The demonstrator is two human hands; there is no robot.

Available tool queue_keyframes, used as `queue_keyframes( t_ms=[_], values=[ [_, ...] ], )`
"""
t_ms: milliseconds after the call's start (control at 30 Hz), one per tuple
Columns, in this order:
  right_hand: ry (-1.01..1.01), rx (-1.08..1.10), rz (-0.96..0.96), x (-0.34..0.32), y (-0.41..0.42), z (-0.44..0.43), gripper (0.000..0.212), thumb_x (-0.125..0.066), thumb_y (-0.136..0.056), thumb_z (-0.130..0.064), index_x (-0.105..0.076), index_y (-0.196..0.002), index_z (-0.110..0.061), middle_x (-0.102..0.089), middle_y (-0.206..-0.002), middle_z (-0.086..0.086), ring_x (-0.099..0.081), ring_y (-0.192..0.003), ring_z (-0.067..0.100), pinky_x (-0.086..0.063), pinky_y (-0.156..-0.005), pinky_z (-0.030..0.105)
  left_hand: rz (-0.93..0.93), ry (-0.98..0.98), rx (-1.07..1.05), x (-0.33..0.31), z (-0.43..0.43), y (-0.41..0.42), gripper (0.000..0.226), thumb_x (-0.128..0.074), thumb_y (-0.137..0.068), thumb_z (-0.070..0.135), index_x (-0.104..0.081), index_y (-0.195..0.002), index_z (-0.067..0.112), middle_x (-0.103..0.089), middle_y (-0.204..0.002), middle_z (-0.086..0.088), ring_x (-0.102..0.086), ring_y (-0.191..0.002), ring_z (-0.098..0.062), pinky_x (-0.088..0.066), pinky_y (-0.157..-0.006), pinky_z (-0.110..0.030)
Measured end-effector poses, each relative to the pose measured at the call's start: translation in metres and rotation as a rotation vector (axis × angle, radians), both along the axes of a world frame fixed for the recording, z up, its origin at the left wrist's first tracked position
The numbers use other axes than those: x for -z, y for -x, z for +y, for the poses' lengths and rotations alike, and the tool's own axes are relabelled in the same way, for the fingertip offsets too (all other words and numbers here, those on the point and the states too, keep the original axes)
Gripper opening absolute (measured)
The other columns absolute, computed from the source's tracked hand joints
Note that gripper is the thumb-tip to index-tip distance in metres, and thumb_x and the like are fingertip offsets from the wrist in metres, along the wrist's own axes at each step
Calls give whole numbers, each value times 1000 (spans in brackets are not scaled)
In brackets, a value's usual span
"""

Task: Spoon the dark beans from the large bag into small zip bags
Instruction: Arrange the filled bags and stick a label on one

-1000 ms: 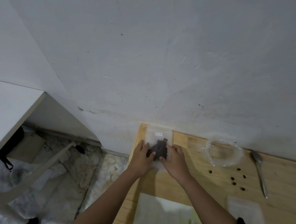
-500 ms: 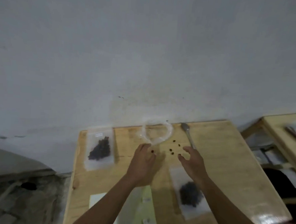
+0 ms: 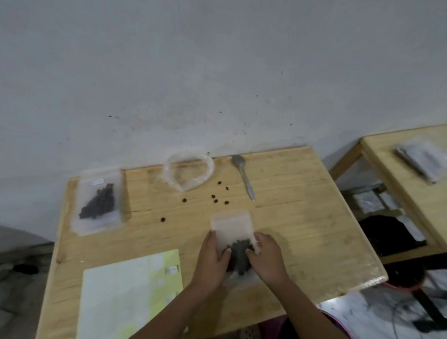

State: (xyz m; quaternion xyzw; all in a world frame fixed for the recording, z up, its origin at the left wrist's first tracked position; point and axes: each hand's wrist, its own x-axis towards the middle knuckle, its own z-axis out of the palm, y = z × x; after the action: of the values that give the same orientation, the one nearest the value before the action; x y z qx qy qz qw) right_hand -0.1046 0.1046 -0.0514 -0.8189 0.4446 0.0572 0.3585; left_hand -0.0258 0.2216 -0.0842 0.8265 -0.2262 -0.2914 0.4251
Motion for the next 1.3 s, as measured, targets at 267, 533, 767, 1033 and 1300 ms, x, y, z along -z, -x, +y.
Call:
queue_keyframes(
  t_ms=[267,533,767,1033,1300],
  values=[
    [-102,-6,-293,-23,-8,-1,45,-66,-84,-9,-52,-126,-13,-52,-119,4,-56,-103,17,-44,-80,20,21,297,-353,-34,9,-4,35,-59,-91,16,-51,-125,20,-47,-123,6,-54,-100,-5,-47,-80,-12],
    [-277,-353,-325,-36,-53,63,29,-59,-89,-9,-56,-117,-16,-55,-108,-5,-57,-89,10,-44,-71,17,65,373,-579,-56,100,-40,24,-62,-88,8,-63,-110,18,-68,-107,-2,-68,-83,-11,-52,-66,-17],
    [-251,-586,-1,16,-51,108,20,-62,-87,-21,-57,-104,-11,-59,-94,2,-57,-83,15,-43,-66,20,-23,363,-929,-44,185,-37,26,-60,-89,4,-62,-114,10,-66,-113,-2,-66,-80,-15,-51,-66,-14],
    [-201,-668,53,28,-57,129,21,-71,-81,-14,-51,-86,-7,-54,-73,4,-50,-66,19,-44,-65,32,12,373,-998,-41,205,-30,28,-59,-88,2,-63,-112,16,-66,-113,-1,-67,-86,-21,-53,-68,-19],
    [-357,-641,-4,11,-81,117,12,-59,-89,-8,-71,-91,-8,-68,-98,8,-59,-79,15,-44,-60,17,32,379,-965,-47,198,-48,28,-59,-88,1,-63,-110,19,-67,-110,0,-68,-87,-22,-50,-62,-13]
  ],
)
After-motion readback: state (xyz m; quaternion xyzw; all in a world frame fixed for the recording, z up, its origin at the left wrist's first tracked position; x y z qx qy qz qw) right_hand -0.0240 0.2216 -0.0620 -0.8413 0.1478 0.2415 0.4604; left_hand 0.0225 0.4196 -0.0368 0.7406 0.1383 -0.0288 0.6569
